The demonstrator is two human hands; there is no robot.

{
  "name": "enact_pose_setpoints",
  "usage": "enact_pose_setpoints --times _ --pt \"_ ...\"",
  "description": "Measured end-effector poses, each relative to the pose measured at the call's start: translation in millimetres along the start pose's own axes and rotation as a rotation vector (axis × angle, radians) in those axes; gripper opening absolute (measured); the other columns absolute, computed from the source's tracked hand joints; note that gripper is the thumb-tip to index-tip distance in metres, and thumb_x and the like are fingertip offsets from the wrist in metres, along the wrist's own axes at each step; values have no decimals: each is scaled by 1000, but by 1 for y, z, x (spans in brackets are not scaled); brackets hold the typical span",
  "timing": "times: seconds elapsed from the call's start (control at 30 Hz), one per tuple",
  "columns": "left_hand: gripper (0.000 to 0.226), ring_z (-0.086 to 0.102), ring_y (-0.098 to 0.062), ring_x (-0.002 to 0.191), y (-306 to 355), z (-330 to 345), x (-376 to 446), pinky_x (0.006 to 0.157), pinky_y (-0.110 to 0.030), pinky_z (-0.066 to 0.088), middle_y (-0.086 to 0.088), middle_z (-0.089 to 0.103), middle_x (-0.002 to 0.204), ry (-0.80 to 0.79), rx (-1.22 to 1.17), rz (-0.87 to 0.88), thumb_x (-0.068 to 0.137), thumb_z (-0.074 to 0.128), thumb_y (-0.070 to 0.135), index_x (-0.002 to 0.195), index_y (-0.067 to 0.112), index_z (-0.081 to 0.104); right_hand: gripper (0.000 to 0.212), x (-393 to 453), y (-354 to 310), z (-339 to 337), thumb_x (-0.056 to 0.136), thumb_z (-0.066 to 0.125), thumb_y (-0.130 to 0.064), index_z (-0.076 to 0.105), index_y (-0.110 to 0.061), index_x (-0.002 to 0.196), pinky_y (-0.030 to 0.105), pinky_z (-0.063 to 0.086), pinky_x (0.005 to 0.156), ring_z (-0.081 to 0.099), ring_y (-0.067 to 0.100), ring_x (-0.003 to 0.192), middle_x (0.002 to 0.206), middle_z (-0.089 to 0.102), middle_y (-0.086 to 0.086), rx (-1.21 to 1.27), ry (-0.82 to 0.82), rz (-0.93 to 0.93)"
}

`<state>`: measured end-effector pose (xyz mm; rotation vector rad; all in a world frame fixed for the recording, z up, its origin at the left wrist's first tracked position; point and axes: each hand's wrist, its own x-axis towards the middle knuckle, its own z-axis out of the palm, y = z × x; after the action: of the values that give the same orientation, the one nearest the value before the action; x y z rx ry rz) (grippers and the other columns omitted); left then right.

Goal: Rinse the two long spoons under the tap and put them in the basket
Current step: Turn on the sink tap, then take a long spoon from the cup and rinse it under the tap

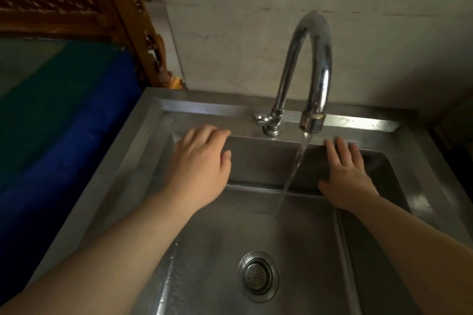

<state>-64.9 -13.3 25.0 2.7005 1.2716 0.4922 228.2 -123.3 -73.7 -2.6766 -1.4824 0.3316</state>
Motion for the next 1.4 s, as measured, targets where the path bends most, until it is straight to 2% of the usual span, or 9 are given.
enact_pose_setpoints --times 0.17,0.3,0.47,0.6,0.87,1.0,1.13,1.27,1.4 --pt "41 54 -25 117 -21 -54 -49 94 -41 47 -2 60 126 1 -12 -61 92 53 30 131 17 56 80 -56 -8 8 85 64 -19 21 -17 152 54 25 114 11 38 146 163 14 8 213 195 107" --pt "37 59 -26 106 -42 -99 -97 85 -38 48 -4 65 116 55 13 -128 90 55 27 124 13 62 50 -139 -39 17 84 67 -4 54 -1 132 54 43 99 51 44 115 127 57 27 357 91 175" --pt "34 61 -32 101 -73 -152 -152 81 -48 49 -7 67 112 150 71 -210 88 58 22 118 8 66 33 -232 -128 10 63 78 19 72 9 93 53 54 74 69 48 79 88 70 32 483 159 99" --pt "36 60 -32 103 -93 -200 -203 86 -48 48 -9 67 115 198 120 -316 87 57 22 118 7 66 21 -277 -214 -16 71 75 5 73 -2 91 25 49 70 65 21 77 85 71 15 634 194 -235" --pt "39 55 -21 108 -136 -289 -348 88 -27 38 -4 61 120 386 90 -734 91 53 29 127 17 58 21 -357 -369 -52 81 69 -9 72 -22 97 17 49 64 62 5 71 82 70 -8 724 -201 -739" --pt "45 48 1 82 -161 -283 -421 76 -26 37 10 52 124 471 10 -981 92 55 31 136 30 47 33 -396 -413 -42 83 70 -24 57 -53 90 25 53 76 67 7 77 84 73 -10 663 -558 -635" --pt "56 44 -2 115 -181 -241 -482 93 -33 38 19 44 131 521 -293 -1177 88 55 38 138 48 32 29 -419 -449 -29 78 76 -28 60 -40 98 35 56 82 70 13 76 81 72 -15 748 -732 -426" --pt "84 41 -5 129 -184 -195 -505 102 -37 39 24 35 141 411 -537 -1241 68 61 68 139 55 18 25 -420 -481 -24 74 72 -49 58 -42 93 24 55 64 70 5 73 85 72 -12 845 -684 -262" --pt "88 48 5 124 -187 -166 -502 101 -33 44 28 50 134 366 -740 -1175 65 77 60 139 46 31 24 -416 -503 -22 80 58 -58 63 -34 84 17 46 51 66 -1 64 76 71 -13 821 -538 -281"
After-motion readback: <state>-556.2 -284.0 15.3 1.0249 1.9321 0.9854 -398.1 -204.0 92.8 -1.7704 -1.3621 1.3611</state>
